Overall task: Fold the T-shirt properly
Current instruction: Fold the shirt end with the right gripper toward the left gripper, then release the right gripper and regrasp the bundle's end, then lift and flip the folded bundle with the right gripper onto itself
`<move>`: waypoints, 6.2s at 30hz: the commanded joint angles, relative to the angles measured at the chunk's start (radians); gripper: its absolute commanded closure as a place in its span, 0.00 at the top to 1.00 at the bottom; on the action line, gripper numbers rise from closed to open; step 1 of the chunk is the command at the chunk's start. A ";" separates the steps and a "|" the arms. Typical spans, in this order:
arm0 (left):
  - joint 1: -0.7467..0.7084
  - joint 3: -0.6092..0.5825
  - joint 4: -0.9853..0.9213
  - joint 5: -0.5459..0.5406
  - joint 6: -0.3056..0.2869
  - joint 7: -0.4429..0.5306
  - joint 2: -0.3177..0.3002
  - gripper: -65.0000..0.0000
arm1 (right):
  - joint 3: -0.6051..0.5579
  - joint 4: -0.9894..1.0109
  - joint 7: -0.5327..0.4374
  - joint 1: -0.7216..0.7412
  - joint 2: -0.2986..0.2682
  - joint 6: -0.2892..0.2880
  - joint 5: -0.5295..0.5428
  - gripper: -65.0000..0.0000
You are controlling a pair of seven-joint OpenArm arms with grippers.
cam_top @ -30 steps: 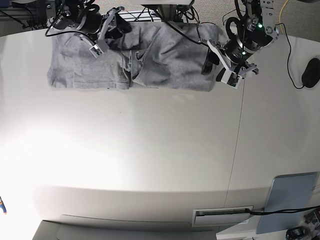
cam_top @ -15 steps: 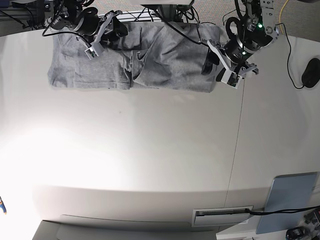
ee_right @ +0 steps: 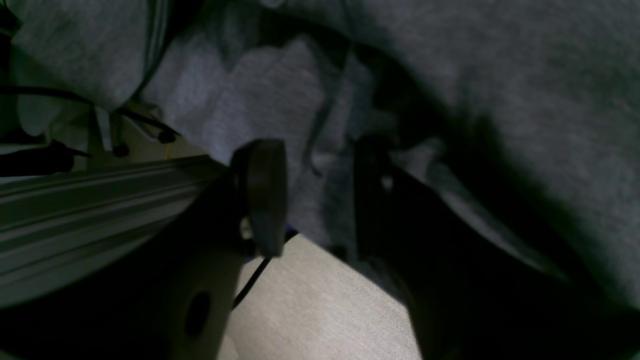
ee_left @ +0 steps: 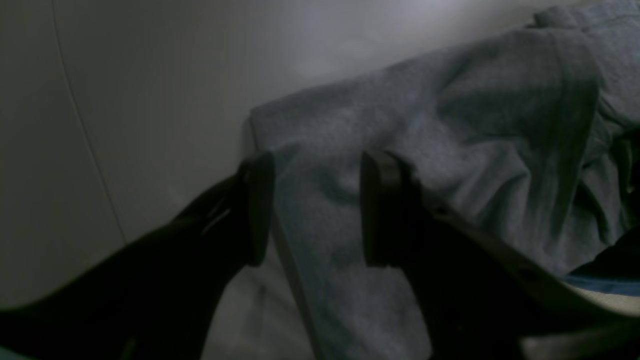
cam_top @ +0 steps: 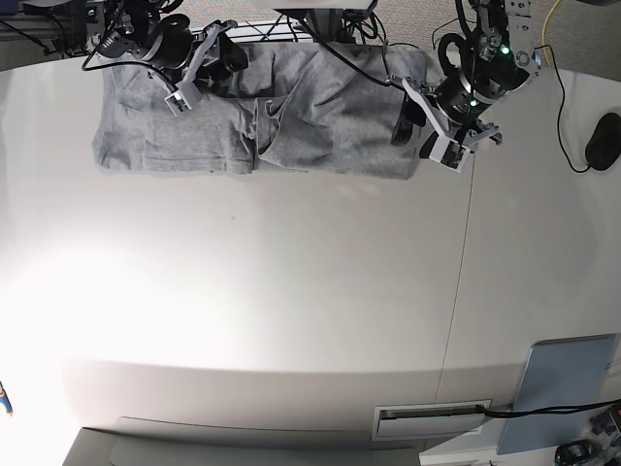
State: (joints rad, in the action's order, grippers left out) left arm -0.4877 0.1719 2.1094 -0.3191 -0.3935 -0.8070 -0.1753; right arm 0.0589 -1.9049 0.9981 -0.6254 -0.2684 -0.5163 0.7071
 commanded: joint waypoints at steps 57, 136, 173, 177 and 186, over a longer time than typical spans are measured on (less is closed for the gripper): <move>-0.031 0.003 0.015 -0.007 -0.001 0.022 -0.005 0.42 | -0.341 -0.011 -0.102 0.113 0.081 0.090 -0.110 0.27; -0.028 0.003 0.015 0.027 -0.033 0.068 -0.005 0.42 | 0.647 -0.198 0.134 0.039 -0.169 -0.026 -0.140 0.27; -0.028 0.003 0.015 0.027 -0.053 0.066 -0.005 0.42 | 0.248 0.414 0.175 0.156 -0.163 -0.056 0.297 0.44; -0.028 0.003 0.015 0.027 -0.053 0.056 -0.005 0.42 | 0.251 0.414 0.161 0.163 -0.139 -0.056 0.262 0.14; -0.028 0.003 0.015 0.027 -0.052 0.038 -0.005 0.42 | 0.390 0.412 0.117 0.229 -0.144 -0.057 0.196 0.00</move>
State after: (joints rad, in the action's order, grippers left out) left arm -0.5152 0.1722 2.1090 -0.2810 -0.4454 -0.7849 -0.1776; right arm 0.4393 -1.4948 1.0893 -0.3885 -0.3882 -0.5987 0.9630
